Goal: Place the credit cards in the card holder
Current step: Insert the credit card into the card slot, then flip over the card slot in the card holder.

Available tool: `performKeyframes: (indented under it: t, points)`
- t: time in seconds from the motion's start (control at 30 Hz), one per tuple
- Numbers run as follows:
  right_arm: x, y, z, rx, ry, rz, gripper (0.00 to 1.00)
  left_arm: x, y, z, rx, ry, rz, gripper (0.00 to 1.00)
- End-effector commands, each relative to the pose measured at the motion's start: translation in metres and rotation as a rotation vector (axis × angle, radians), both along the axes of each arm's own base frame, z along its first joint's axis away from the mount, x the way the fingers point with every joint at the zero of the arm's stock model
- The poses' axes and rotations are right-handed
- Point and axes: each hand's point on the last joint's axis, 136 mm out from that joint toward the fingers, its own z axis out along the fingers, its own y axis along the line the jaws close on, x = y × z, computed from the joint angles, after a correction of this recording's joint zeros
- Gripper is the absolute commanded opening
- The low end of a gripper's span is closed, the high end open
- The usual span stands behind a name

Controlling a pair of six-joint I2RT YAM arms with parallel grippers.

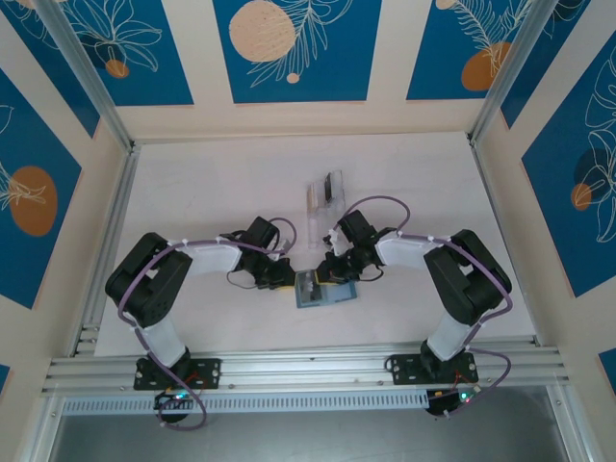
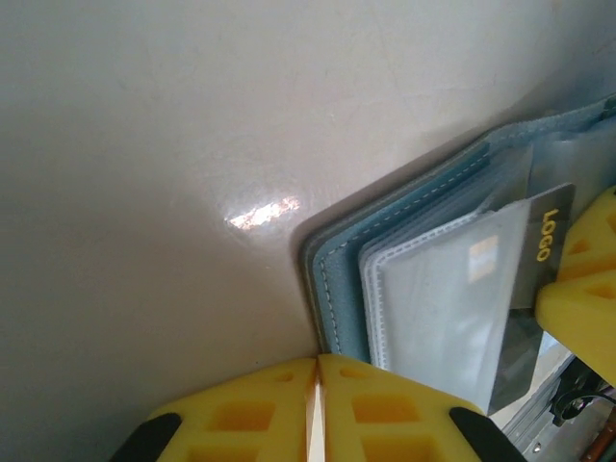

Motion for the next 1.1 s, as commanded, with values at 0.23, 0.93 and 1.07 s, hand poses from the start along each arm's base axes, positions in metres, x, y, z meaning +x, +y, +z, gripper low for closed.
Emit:
performKeyframes:
  t: [0.23,0.93,1.07]
  points:
    - [0.003,-0.017,0.029,-0.098,-0.112,0.021,0.39,-0.007,-0.005,-0.013,0.005,0.003,-0.03,0.12]
    - [0.034,-0.045,0.004,-0.465,-0.255,0.07,0.33,-0.005,-0.007,-0.015,-0.001,0.007,-0.03,0.12]
    - [0.034,-0.051,-0.009,-0.564,-0.266,0.072,0.36,-0.006,-0.006,-0.016,0.001,0.011,-0.03,0.12]
